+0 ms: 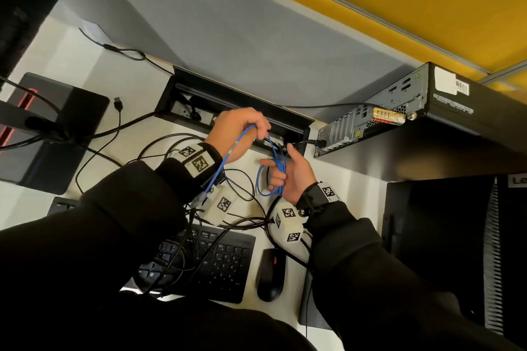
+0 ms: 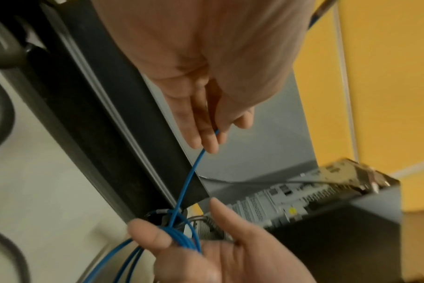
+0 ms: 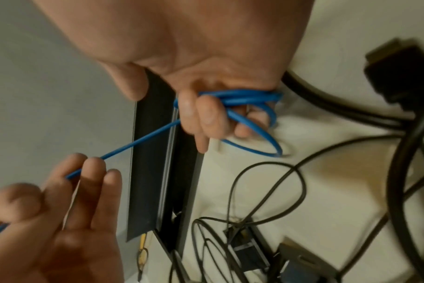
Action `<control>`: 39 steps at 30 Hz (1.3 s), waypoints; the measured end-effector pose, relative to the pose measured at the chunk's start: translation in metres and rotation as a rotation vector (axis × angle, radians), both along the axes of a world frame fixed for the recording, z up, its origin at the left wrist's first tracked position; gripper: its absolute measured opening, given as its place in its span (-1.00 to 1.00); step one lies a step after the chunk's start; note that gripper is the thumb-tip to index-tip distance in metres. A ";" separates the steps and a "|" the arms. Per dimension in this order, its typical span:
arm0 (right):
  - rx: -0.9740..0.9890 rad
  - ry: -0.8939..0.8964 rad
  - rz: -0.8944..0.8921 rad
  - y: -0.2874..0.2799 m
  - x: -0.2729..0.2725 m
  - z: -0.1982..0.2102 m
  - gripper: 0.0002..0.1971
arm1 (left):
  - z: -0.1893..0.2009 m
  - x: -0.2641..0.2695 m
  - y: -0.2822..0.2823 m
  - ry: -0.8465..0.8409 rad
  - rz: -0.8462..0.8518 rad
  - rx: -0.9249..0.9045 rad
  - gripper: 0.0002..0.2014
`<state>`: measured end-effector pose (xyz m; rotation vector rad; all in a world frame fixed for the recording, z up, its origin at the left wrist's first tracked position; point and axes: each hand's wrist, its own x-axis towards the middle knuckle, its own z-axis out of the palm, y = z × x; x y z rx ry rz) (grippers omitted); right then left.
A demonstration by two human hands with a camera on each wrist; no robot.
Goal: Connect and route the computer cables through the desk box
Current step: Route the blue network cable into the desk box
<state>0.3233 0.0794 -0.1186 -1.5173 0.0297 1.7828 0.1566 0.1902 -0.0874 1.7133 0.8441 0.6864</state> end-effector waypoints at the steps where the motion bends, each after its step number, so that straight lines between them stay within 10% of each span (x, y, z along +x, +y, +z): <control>1: -0.020 -0.011 -0.012 0.001 0.000 0.000 -0.21 | 0.003 0.000 -0.006 0.003 -0.057 0.029 -0.66; 10: -0.036 -0.073 -0.133 0.004 -0.004 -0.005 -0.75 | 0.024 0.010 -0.055 0.065 -0.386 -0.241 -0.54; 15: 0.046 0.035 -0.064 0.001 0.005 0.008 -0.92 | 0.001 0.006 -0.031 0.287 -0.128 0.026 -0.57; 20: 0.077 -0.039 0.099 -0.002 0.005 0.010 -0.82 | -0.007 0.023 -0.014 0.532 -0.435 0.235 -0.24; 30: 0.140 -0.293 0.136 -0.010 0.015 0.007 -0.84 | -0.028 0.069 0.033 0.576 -0.739 0.349 -0.87; 39: 0.308 -0.578 0.353 0.019 0.036 0.009 -0.77 | -0.019 0.071 0.052 0.541 -0.671 0.173 -0.85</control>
